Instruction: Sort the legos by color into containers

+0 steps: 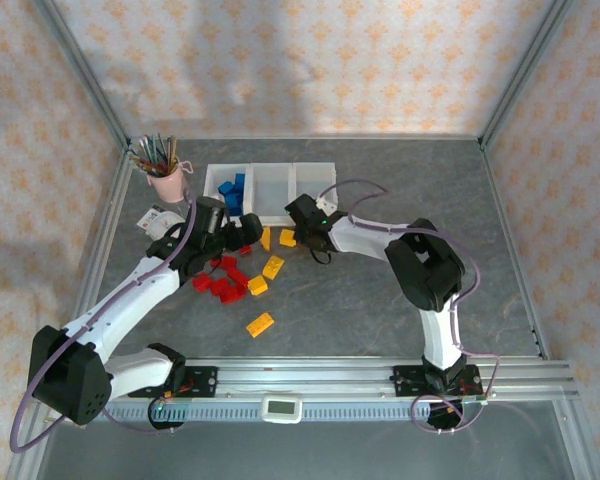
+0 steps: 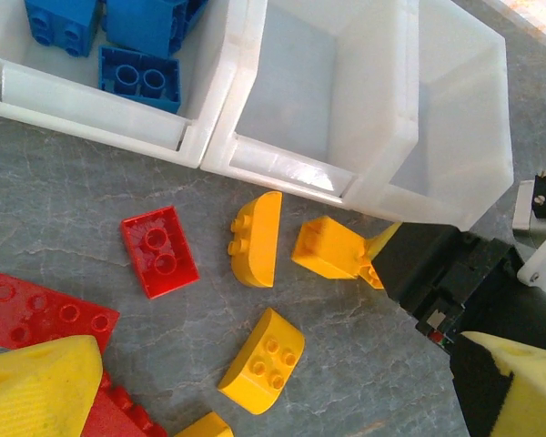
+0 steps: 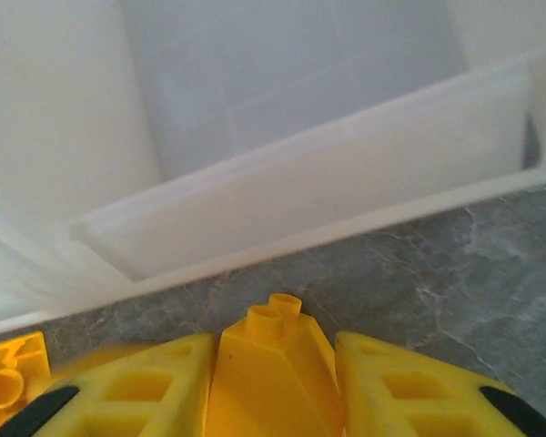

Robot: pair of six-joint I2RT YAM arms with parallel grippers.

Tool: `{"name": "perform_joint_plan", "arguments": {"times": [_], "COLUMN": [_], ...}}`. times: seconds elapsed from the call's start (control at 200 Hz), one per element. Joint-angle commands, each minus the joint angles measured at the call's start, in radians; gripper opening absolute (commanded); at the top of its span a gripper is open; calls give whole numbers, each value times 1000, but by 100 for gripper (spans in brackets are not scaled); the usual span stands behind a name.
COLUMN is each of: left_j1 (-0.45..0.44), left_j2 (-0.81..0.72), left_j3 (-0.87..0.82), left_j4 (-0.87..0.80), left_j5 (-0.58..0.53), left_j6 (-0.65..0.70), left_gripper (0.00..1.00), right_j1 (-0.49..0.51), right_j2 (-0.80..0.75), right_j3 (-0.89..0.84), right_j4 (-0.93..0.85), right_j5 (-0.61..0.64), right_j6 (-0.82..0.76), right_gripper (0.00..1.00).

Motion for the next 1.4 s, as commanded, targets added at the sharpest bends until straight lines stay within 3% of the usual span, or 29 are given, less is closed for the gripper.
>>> {"name": "perform_joint_plan", "arguments": {"times": [0.0,0.27,0.646,0.896,1.056,1.396], "left_j1": [3,51,124,131,131,99], "left_j2": [-15,-55,-80,-69,-82,-130], "left_j3": [7,12,0,-16,-16,-29], "left_j4": [36,-3,-26,-9,-4,-7], "left_j5": [11,-47,-104,-93,-70,19], "left_j6": [-20,-30,-50,-61,-50,-25], "left_gripper": [99,99,99,99,99,99], "right_j1": [-2,6,6,5,4,18], "right_j2": [-79,-104,204,397,307,25], "right_j3": [-14,111,568,887,805,405], "right_j4": [-55,-69,-101,-216,-212,-210], "right_j5": [52,22,-18,7,2,-1], "right_j6": [-49,-176,-325,-394,-410,-344], "right_gripper": [35,33,33,53,59,68]}}
